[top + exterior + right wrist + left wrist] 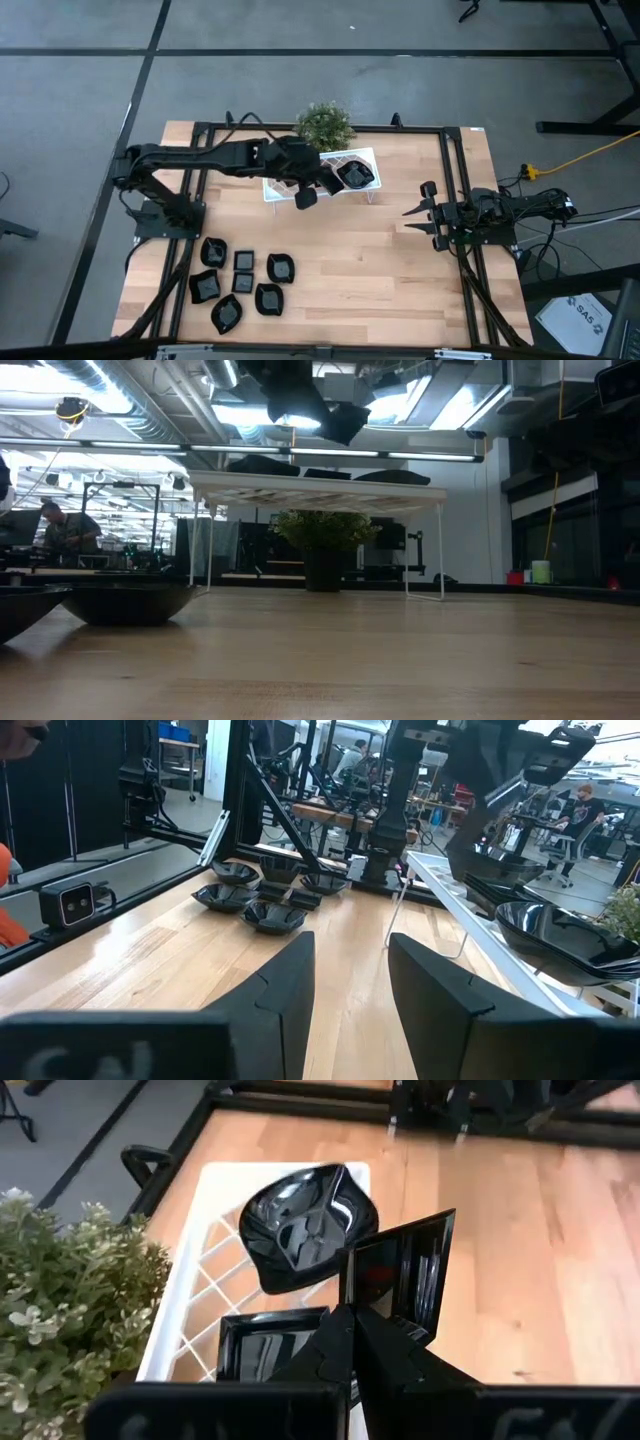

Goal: Pick & Place Mini shaped plates
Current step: Stack the square plate on top of the square plate on the shelf

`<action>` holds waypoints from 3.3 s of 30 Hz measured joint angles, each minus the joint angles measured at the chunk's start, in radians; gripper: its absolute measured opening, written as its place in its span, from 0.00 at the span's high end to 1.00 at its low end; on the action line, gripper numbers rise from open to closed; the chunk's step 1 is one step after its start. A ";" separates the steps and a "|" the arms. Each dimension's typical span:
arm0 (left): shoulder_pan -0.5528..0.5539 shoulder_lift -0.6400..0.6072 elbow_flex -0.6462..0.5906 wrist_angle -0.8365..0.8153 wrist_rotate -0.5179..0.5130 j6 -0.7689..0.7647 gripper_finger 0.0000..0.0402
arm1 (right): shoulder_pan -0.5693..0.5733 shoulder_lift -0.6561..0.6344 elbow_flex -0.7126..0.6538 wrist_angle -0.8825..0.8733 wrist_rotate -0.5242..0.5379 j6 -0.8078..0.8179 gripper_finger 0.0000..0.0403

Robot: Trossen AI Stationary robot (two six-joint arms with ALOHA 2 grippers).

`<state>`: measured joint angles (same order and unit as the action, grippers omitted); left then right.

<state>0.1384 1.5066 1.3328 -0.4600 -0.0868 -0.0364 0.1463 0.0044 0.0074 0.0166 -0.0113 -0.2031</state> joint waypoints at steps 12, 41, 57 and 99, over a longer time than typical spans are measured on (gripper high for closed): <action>0.029 0.017 0.040 -0.097 -0.075 0.062 1.00 | 0.000 0.000 0.000 0.000 0.000 0.000 0.68; 0.127 0.016 0.039 -0.160 0.007 0.062 0.91 | 0.000 0.000 0.000 0.000 0.000 0.000 0.68; 0.125 0.016 0.039 -0.155 0.003 0.088 0.80 | 0.000 0.000 0.000 0.000 0.000 0.000 0.68; 0.147 0.113 0.039 -0.143 0.010 0.154 0.89 | 0.000 0.000 0.000 0.000 0.000 0.000 0.68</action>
<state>0.2855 1.6192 1.3716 -0.6029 -0.0769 0.1173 0.1461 0.0044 0.0074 0.0170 -0.0113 -0.2031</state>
